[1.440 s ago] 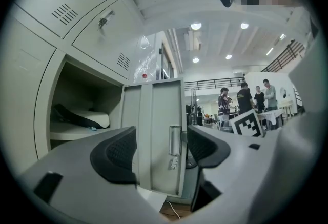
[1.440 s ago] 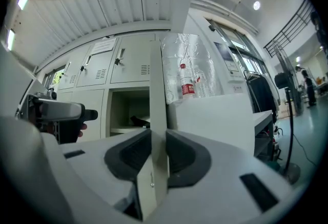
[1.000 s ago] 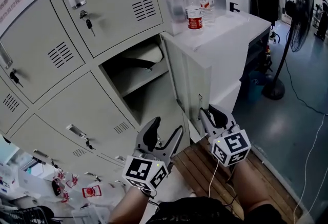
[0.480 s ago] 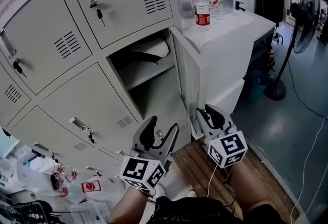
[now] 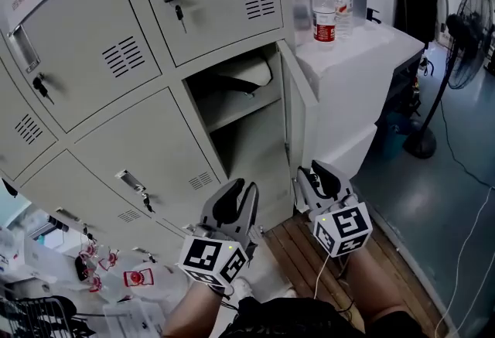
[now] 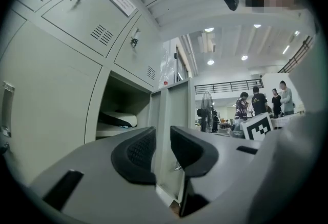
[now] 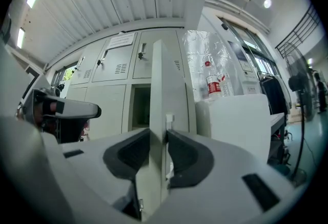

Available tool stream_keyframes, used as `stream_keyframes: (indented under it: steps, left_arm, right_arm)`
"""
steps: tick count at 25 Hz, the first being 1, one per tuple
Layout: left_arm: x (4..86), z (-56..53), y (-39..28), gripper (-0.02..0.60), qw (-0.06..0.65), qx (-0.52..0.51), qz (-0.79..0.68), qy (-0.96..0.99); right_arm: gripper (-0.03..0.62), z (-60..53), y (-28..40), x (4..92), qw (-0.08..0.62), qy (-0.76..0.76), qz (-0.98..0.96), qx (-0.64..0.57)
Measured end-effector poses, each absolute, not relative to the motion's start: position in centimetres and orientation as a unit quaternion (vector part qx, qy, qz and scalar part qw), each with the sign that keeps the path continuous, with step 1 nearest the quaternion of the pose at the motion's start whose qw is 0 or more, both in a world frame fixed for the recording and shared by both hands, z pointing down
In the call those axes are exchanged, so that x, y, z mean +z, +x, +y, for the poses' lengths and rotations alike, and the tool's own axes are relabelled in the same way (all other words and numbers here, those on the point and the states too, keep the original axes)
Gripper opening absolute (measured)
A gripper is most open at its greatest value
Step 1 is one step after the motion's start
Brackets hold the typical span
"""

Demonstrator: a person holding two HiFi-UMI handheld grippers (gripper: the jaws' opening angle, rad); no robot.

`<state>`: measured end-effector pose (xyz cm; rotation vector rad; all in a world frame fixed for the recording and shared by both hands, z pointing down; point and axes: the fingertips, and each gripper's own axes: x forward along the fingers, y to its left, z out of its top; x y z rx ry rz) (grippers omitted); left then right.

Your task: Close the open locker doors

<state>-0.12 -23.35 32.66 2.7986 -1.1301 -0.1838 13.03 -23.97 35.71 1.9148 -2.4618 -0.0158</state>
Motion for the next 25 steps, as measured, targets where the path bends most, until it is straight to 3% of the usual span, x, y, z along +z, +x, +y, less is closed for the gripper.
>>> stream_keyframes:
  steps: [5,25]
  left_arm:
    - [33.0,-23.8,-2.2,0.003,0.065,-0.058,-0.390,0.917]
    - [33.8,-25.9,-7.2,0.003,0.076,-0.052,-0.415,0.905]
  right_arm:
    - [0.118,-24.7,10.9,35.8,0.017,0.603,-0.798,-0.008]
    - [0.124,-28.1,4.1,35.7,-0.005,0.539,-0.842,0.008]
